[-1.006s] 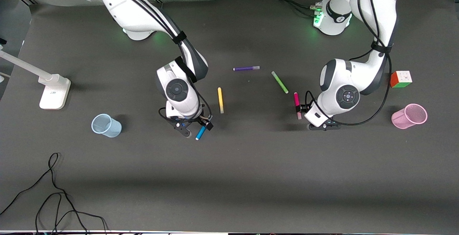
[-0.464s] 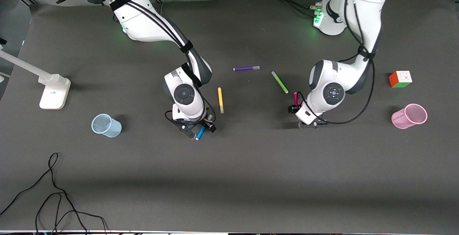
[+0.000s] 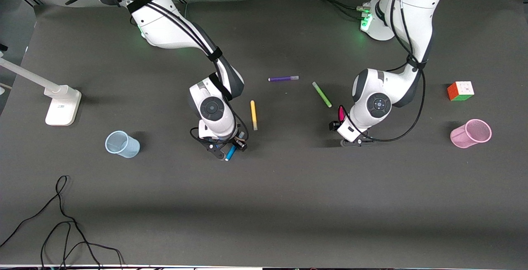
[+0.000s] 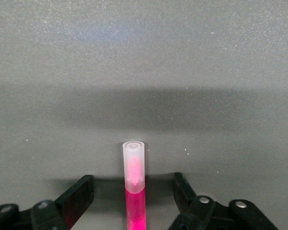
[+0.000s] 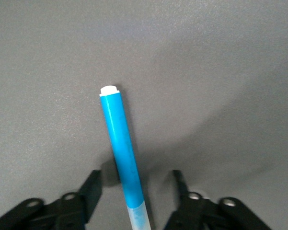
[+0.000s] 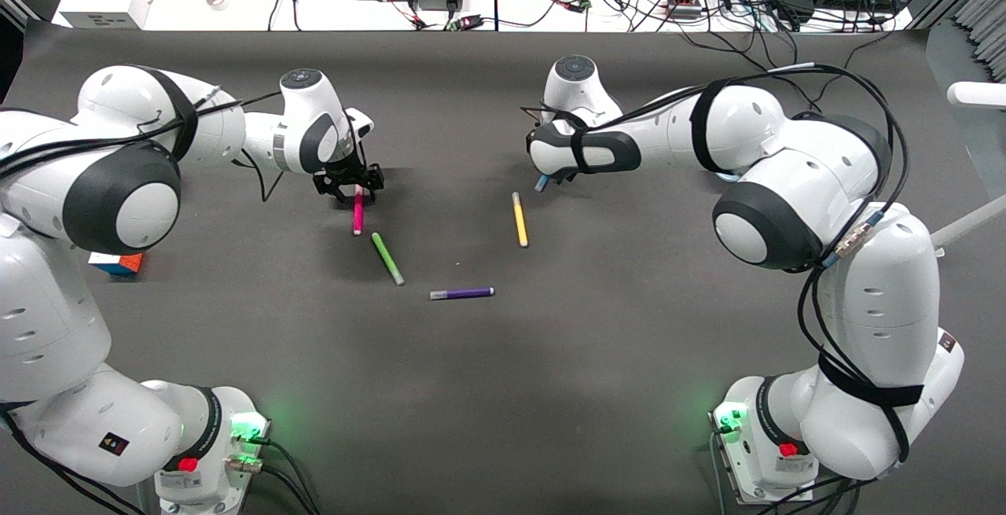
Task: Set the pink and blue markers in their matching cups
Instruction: 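Close the right gripper on the blue marker while the left gripper grasps the pink marker, then carry the blue marker to the clear cup while the left gripper carries pink, then lower the blue marker into the clear cup while the left gripper lowers pink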
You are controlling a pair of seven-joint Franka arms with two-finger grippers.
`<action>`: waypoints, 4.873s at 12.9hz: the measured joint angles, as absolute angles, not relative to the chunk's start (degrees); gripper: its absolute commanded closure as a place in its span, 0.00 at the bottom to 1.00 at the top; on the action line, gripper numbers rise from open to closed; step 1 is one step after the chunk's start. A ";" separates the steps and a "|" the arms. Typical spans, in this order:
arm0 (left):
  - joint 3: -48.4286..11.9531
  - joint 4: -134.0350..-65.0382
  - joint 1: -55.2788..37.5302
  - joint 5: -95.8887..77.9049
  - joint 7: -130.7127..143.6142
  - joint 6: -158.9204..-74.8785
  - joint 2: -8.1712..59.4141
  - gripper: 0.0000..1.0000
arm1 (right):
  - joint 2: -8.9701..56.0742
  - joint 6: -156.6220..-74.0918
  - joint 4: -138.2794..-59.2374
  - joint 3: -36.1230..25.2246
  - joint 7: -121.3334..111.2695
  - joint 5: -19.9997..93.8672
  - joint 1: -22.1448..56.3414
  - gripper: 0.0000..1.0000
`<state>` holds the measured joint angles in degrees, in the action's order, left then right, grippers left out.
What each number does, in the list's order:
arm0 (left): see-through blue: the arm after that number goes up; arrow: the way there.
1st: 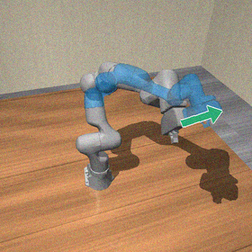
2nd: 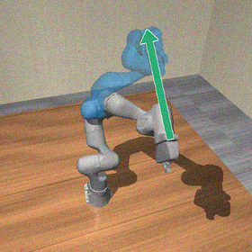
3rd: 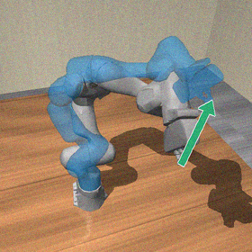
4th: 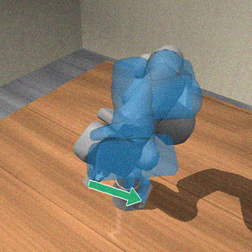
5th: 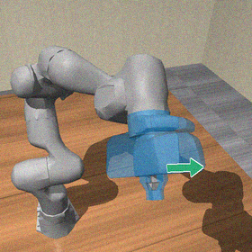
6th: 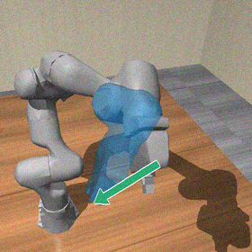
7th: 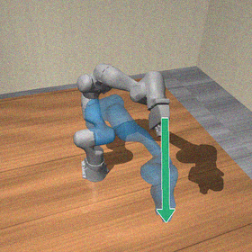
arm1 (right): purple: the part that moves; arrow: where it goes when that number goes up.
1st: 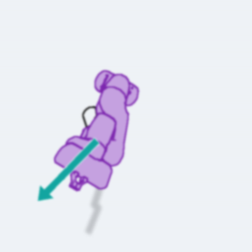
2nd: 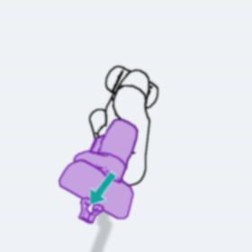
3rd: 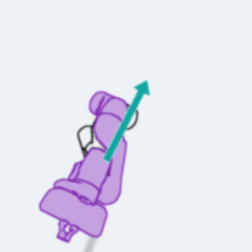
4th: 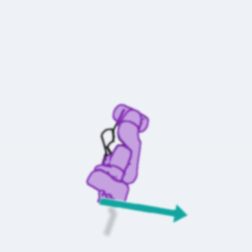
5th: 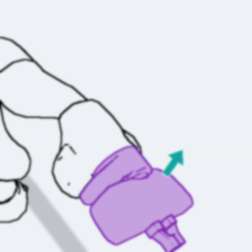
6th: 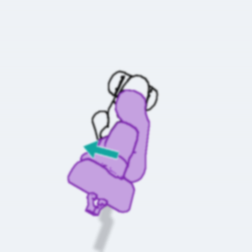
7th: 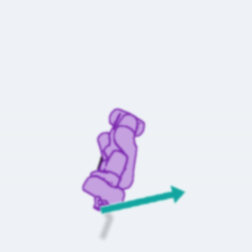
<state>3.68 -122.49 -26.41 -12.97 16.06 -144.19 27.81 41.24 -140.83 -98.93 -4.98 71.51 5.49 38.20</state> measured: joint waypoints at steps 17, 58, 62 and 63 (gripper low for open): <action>3.98 -122.52 -26.40 -13.05 16.18 -141.65 26.33 1.00 | 34.74 -120.35 -89.94 -5.46 71.44 5.49 38.00 0.87; 5.20 -100.26 32.19 -43.36 -132.93 -98.76 27.69 1.00 | 38.70 -67.96 -78.41 -24.64 -11.22 15.84 7.92 0.87; 5.02 -100.18 33.81 -46.60 -136.73 -98.51 30.70 0.00 | 43.11 -67.79 -76.04 -24.60 -11.23 17.96 7.82 0.87; 4.96 -100.04 33.89 -46.78 -137.12 -98.51 31.05 0.00 | 43.76 -67.72 -75.63 -24.60 -11.23 18.06 7.68 0.87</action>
<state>4.96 -100.04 33.89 -46.78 -137.12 -98.51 31.05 43.76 -67.72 -75.63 -24.60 -11.23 18.06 7.68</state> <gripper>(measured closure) 0.767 0.828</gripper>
